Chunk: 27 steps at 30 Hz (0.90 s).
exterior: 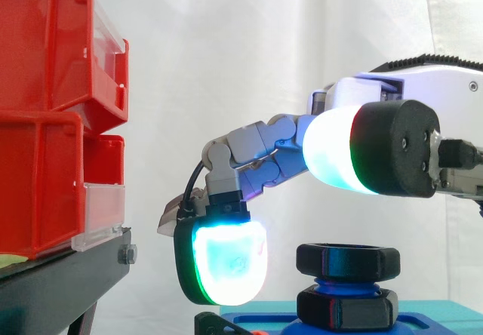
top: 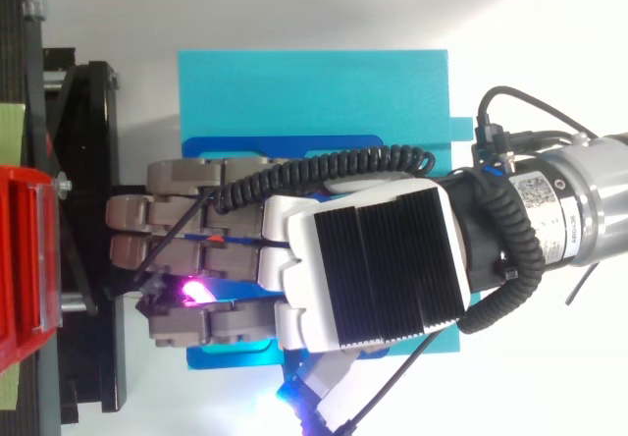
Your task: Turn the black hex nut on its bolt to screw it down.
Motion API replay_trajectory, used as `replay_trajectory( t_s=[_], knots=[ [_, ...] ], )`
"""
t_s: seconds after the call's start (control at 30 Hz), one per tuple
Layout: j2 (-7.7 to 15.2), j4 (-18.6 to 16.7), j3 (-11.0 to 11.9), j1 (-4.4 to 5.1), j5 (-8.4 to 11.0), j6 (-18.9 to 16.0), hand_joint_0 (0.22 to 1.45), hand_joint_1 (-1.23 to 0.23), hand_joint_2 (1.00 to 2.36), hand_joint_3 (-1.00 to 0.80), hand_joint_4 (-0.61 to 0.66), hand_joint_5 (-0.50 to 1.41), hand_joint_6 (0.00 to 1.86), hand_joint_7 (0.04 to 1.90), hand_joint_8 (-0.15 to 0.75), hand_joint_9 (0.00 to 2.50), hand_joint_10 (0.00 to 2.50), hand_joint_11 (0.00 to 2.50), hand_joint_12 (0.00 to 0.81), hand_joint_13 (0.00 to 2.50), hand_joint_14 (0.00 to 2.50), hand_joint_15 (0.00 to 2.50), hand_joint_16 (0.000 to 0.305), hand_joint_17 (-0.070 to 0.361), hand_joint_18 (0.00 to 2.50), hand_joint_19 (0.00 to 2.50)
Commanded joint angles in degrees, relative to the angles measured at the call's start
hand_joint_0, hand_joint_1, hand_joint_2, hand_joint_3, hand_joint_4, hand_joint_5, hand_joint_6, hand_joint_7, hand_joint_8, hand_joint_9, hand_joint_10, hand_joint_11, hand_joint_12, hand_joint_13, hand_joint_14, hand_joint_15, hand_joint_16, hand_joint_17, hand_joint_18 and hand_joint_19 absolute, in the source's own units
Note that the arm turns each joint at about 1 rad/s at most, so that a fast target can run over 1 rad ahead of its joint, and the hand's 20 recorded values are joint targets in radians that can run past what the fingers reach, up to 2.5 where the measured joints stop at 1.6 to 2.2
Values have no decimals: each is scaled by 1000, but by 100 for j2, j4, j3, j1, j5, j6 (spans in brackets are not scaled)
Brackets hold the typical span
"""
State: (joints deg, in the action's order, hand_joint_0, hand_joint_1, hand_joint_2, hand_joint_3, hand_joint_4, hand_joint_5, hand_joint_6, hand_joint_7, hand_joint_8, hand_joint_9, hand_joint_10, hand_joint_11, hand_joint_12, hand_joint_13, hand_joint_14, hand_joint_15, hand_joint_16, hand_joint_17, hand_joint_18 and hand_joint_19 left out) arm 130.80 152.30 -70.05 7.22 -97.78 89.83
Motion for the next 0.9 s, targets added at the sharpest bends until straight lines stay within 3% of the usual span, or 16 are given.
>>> replay_trajectory(
  t_s=[0.0,0.3,0.87],
  knots=[
    [-2,19,27,-1,-13,0,481,6,1000,-500,168,-49,502,1393,257,537,0,24,333,459,0,0,59,132,427,269],
    [-2,81,71,-45,-136,8,482,-7,1000,-500,162,-37,507,1516,261,543,2,23,331,464,0,0,58,132,430,269],
    [-2,63,62,-203,-426,8,485,-34,1000,-500,167,-43,591,1421,264,564,0,30,330,479,0,0,58,130,450,268]
  ],
)
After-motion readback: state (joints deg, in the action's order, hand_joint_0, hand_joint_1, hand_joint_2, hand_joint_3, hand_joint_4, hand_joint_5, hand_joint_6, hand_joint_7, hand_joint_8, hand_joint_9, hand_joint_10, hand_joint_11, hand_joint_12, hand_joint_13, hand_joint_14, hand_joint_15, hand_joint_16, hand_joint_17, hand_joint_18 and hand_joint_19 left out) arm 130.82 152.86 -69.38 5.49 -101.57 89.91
